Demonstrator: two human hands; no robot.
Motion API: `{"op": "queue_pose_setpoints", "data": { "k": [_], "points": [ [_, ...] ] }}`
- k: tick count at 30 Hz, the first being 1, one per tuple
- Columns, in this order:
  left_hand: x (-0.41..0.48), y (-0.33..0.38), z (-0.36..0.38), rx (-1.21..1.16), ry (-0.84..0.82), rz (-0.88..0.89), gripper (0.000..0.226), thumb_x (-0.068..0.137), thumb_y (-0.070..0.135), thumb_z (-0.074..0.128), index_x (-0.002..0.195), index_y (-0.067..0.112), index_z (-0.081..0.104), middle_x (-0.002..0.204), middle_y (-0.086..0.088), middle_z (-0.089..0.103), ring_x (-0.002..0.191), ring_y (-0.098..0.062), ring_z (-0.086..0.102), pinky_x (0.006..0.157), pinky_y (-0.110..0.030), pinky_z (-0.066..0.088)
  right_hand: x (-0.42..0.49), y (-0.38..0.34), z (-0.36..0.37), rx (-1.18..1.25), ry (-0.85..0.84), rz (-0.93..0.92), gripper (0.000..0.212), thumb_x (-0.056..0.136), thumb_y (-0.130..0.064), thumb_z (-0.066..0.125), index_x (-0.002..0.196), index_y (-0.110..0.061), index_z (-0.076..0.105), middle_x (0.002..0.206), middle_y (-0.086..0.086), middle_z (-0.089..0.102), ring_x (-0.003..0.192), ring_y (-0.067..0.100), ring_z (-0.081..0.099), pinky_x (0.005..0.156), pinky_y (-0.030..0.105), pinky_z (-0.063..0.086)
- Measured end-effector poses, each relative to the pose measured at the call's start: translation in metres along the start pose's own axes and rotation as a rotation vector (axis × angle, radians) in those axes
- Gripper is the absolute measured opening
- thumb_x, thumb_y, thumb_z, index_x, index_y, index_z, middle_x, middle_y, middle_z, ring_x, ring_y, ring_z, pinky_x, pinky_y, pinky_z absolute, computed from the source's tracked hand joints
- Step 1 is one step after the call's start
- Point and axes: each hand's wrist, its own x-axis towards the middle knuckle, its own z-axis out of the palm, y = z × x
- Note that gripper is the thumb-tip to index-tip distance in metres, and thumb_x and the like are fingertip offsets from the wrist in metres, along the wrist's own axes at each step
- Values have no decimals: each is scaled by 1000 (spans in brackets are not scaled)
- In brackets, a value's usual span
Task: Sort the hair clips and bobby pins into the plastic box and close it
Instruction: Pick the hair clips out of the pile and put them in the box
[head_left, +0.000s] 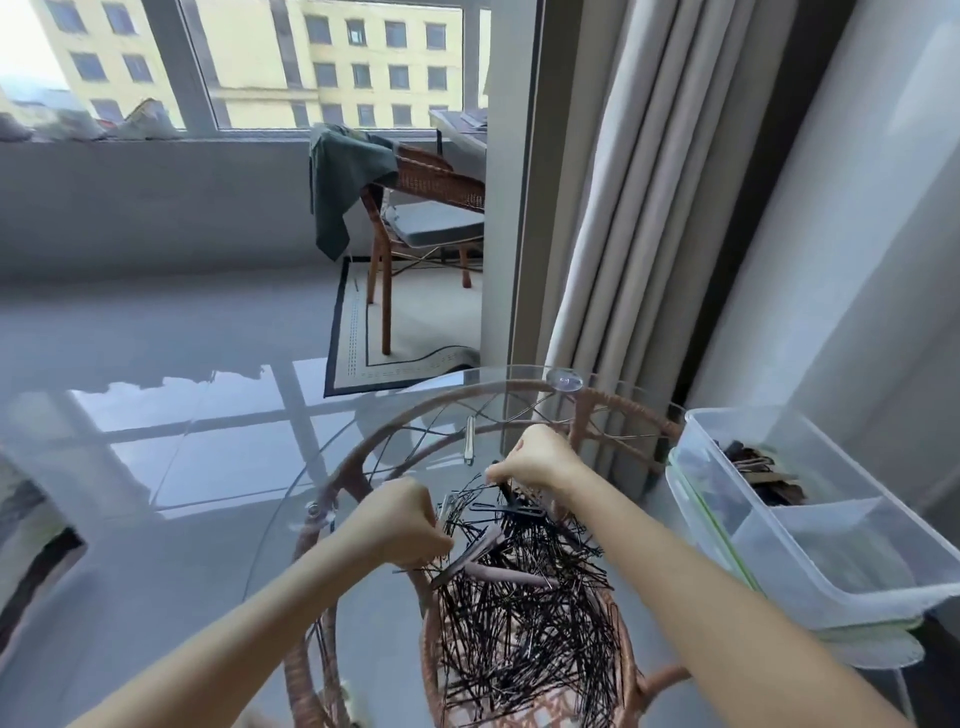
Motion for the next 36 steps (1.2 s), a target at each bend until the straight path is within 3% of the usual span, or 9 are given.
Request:
{"op": "queue_pose_setpoints", "data": {
  "k": [3, 7, 13, 17, 22, 26, 29, 33, 36],
  "points": [
    [2, -1, -3, -70, -32, -18, 19, 70, 9, 58, 69, -5, 70, 61, -11, 62, 55, -19, 57, 69, -37, 60, -2, 5, -8, 131, 77, -7, 17, 73, -16, 63, 61, -5, 58, 58, 5, 55, 50, 17, 48, 52, 26, 39],
    [1, -6, -13, -160, -44, -16, 14, 70, 9, 58, 60, 3, 67, 59, -8, 66, 49, -13, 58, 62, -32, 58, -10, 17, -22, 375, 254, -121, 9, 79, -18, 58, 75, -9, 58, 79, 12, 71, 77, 29, 67, 76, 46, 55],
    [23, -5, -33, -384, 93, -16, 15, 87, 8, 47, 78, 3, 57, 64, -7, 69, 46, -10, 61, 46, -22, 52, -34, 36, -33, 550, 560, -406, 20, 87, -10, 48, 74, -23, 40, 53, -2, 61, 49, 9, 62, 46, 15, 46],
    [64, 13, -27, -217, 216, -33, 33, 95, 14, 32, 116, -7, 46, 98, -23, 63, 73, -26, 57, 65, -38, 49, -37, 45, -21, -43, 401, -190, 12, 82, -32, 54, 82, -20, 49, 70, -6, 60, 70, 16, 58, 59, 27, 41],
    [99, 37, -15, -75, 234, -53, 33, 88, 37, 54, 84, 5, 60, 56, 3, 48, 46, -8, 45, 34, -18, 31, -29, 41, -5, -325, 180, -63, 41, 77, -53, 60, 75, -12, 60, 80, 3, 69, 81, 24, 62, 69, 32, 46],
    [117, 45, -14, -61, 189, -112, 25, 79, 16, 62, 99, 0, 62, 59, 1, 49, 46, -9, 48, 29, -17, 31, -22, 38, -7, -315, 67, -68, 31, 78, -38, 62, 65, -11, 53, 71, 8, 64, 79, 27, 63, 62, 30, 41],
    [123, 47, -16, -11, 188, -105, 26, 82, 8, 54, 105, -2, 61, 66, -3, 53, 54, -12, 54, 37, -19, 37, -28, 41, -10, -181, 86, -114, 33, 79, -33, 60, 60, -7, 55, 69, 17, 67, 66, 27, 60, 59, 33, 44],
    [125, 42, -15, 97, 129, -65, 26, 86, 6, 50, 110, -2, 58, 105, -12, 66, 88, -22, 65, 58, -20, 46, -47, 46, -22, 223, 252, -241, 20, 80, -33, 67, 71, -16, 67, 68, 2, 71, 67, 17, 66, 66, 32, 53],
    [122, 44, -18, 76, 113, 10, 19, 89, 16, 54, 102, 4, 60, 72, -2, 58, 56, -11, 52, 45, -13, 41, -62, 49, -31, 623, 314, -335, 12, 80, -31, 67, 78, -19, 67, 72, 1, 74, 59, 5, 63, 57, 11, 47]
  ]
}}
